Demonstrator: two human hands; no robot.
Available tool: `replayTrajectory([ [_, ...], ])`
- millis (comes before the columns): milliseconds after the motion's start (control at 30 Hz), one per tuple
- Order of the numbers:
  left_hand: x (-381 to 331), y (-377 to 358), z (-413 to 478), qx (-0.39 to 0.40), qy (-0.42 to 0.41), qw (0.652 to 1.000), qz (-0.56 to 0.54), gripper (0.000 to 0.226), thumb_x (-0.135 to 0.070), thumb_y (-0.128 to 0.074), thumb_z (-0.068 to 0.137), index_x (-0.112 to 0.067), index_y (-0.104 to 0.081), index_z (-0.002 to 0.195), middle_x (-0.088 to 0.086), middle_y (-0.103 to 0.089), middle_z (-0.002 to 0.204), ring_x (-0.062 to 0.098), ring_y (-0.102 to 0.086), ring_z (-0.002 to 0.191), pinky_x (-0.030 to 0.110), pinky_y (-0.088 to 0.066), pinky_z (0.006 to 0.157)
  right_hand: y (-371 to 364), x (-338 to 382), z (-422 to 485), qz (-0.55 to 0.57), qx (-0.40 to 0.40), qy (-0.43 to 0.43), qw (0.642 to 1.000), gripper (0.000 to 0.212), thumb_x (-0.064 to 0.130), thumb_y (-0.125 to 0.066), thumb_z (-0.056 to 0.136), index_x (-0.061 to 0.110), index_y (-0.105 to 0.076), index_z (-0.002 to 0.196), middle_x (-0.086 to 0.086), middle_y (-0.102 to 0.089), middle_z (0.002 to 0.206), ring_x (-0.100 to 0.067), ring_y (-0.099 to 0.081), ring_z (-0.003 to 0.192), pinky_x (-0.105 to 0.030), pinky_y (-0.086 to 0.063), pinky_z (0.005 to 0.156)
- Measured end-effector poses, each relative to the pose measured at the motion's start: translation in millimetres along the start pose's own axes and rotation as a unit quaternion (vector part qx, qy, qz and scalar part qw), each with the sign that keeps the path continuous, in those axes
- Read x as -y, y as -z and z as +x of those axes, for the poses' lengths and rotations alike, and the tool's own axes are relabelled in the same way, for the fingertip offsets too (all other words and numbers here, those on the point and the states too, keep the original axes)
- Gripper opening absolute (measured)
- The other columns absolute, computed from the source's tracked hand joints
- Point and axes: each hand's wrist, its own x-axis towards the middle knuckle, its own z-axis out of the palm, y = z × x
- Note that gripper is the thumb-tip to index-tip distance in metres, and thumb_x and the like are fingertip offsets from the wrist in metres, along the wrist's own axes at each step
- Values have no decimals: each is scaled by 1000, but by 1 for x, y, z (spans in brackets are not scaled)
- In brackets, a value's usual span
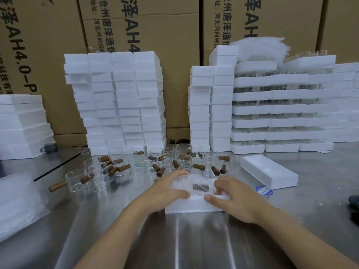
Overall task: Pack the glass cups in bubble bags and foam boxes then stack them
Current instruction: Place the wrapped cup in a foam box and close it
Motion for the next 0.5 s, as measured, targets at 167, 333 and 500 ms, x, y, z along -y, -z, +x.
replayTrajectory([
  [167, 0, -3, -1, -2, -2, 1000, 1, 56, -79, -56, 94, -60, -46, 145, -29, -39, 153, 1, -35, 141, 31, -29, 110, -4, 3, 0, 14, -26, -9, 1000, 47, 78, -35, 97, 34, -51, 96, 20, -58, 96, 3, -51, 97, -23, -43, 79],
  [333, 2, -4, 0, -4, -13, 999, 43, 46, -76, -54, 97, -63, -46, 141, -24, -44, 157, 7, -40, 145, 32, -33, 112, -8, 6, 3, 23, -76, -20, 997, 28, 70, -41, 99, 47, -50, 112, 26, -59, 95, 9, -52, 97, -18, -40, 74],
  [500, -2, -5, -7, -59, -82, 984, 144, 49, -79, -45, 97, -78, -32, 144, -29, -39, 163, 4, -33, 153, 40, -28, 123, -9, 5, 4, 29, -90, -4, 996, 27, 64, -40, 104, 45, -55, 92, 29, -59, 95, 4, -54, 89, -19, -35, 65],
])
